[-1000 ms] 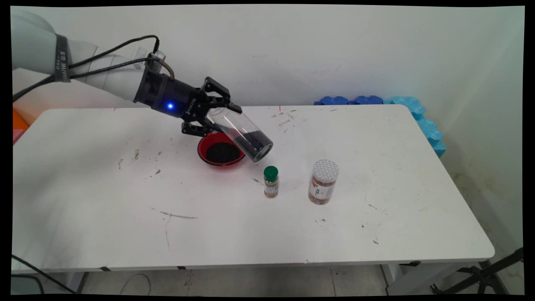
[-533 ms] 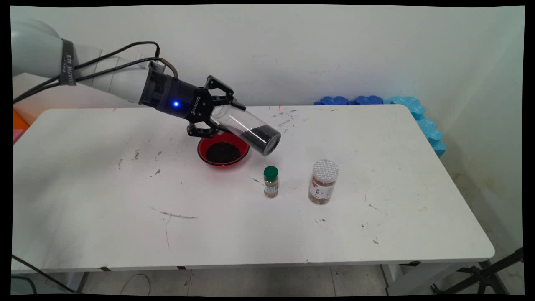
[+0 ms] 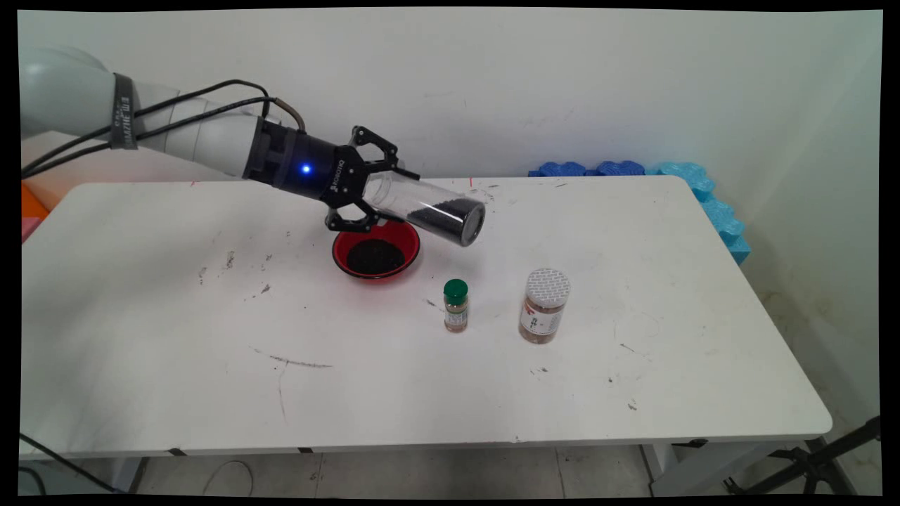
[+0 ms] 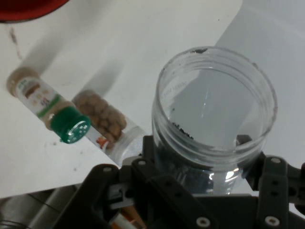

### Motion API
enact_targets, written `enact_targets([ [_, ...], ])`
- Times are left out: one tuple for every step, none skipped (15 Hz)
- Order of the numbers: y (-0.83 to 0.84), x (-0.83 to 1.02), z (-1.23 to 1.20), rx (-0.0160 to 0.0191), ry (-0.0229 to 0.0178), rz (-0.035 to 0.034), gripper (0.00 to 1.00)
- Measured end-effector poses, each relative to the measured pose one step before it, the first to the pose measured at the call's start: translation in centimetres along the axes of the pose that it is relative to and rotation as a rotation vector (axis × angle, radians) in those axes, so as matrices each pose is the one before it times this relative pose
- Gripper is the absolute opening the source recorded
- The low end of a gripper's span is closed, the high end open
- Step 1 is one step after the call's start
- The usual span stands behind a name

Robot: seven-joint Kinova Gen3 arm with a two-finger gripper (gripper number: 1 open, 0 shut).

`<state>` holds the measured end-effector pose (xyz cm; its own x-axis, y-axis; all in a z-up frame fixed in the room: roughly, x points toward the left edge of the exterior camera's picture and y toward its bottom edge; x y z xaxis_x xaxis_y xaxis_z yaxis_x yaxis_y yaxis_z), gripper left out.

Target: Pour the black seasoning powder in the red bowl

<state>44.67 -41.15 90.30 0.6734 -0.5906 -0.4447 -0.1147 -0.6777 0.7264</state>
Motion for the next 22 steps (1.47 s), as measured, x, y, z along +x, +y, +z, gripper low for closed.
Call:
enact_targets([
  [0.001,0.043,0.081,-0.00603,-0.00092,-0.02555,0.0],
  [0.019,0.064,0.103,-0.00739,-0.00123,-0.03099,0.0],
  [0.023,0.059,0.101,-0.0074,-0.00159,-0.03063,0.0],
  [0.011,0.043,0.084,-0.00562,-0.00144,-0.02406,0.0],
  [0.01,0.027,0.06,-0.00341,-0.0013,-0.01499,0.0],
  [0.016,0.036,0.096,-0.00584,-0.00211,-0.02485,0.0],
  [0.019,0.03,0.101,-0.00456,-0.00194,-0.02014,0.0],
  [0.014,0.028,0.111,-0.00478,-0.00268,-0.01992,0.0],
  [0.012,0.026,0.082,-0.00457,-0.0021,-0.01654,0.0],
  [0.026,0.042,0.101,-0.00619,-0.00241,-0.02174,0.0],
  [0.057,0.061,0.089,-0.00859,-0.00087,-0.02361,0.0],
  [0.054,0.075,0.084,-0.00723,-0.00014,-0.01985,0.0],
  [0.035,0.057,0.052,-0.00488,0.00011,-0.01278,0.0],
  [0.049,0.088,0.062,-0.00704,0.00024,-0.01853,0.0],
  [0.067,0.111,0.078,-0.00779,0.00024,-0.02082,0.0],
  [0.066,0.118,0.057,-0.00794,0.00013,-0.02076,0.0],
  [0.057,0.114,0.042,-0.00772,0.00001,-0.01943,0.0],
  [0.046,0.091,0.036,-0.00598,-0.00015,-0.01529,0.0],
  [0.034,0.108,0.036,-0.00548,-0.00015,-0.01497,0.0],
  [0.029,0.108,0.027,-0.0048,-0.00006,-0.01281,0.0],
  [0.019,0.084,0.018,-0.00352,0.00006,-0.00941,0.0],
  [0.007,0.094,0.018,-0.00357,0.00021,-0.00988,0.0],
])
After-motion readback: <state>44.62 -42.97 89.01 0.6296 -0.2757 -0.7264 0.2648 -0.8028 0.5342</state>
